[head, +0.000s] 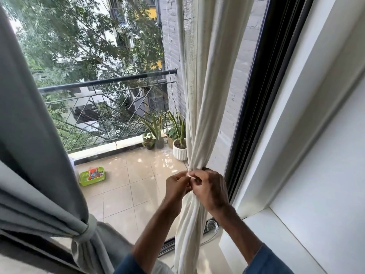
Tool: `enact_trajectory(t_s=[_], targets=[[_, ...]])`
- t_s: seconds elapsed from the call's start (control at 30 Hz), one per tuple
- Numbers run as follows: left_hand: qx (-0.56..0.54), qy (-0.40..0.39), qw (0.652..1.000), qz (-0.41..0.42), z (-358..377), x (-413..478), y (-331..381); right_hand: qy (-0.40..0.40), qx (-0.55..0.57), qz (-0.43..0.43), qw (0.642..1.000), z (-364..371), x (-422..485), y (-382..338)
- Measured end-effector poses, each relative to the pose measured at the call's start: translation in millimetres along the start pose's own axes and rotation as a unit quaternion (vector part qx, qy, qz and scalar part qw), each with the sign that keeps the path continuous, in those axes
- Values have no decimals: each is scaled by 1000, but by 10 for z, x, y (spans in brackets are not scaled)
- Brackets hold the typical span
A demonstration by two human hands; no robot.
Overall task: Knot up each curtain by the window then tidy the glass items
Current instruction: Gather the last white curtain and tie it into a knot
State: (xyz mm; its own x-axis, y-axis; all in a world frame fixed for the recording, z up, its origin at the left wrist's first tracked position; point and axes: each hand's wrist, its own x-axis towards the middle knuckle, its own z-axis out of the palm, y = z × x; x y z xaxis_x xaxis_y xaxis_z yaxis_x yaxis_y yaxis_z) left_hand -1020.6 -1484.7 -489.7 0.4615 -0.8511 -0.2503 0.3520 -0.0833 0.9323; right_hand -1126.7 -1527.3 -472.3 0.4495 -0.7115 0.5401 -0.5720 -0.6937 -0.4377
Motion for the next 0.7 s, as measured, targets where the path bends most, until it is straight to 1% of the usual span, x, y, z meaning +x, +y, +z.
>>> enact_trajectory(t_s=[0.1,0.17,0.27,0.4,0.5,0.6,0.7], targets=[[-1,14,999,33,-15,-37,10,-30,-26,-31,999,-69,56,-46],[-4,27,999,39,-31,-42,26,-54,-55,-59,995,-113,70,-52],[8,32,999,41,-48,-60,57,-108,-110,-80,985,-171,77,-98],[8,59,998,1,-46,-50,84,-156,-208,-48,964,-224,49,-215],[26,53,998,16,27,-115,77,-183,-275,-49,943,-257,45,-327],[49,44,997,44,94,-196,37,-231,-260,-58,936,-286,165,-366],[22,47,998,40,69,-204,21,-254,-234,-41,937,-357,265,-347]])
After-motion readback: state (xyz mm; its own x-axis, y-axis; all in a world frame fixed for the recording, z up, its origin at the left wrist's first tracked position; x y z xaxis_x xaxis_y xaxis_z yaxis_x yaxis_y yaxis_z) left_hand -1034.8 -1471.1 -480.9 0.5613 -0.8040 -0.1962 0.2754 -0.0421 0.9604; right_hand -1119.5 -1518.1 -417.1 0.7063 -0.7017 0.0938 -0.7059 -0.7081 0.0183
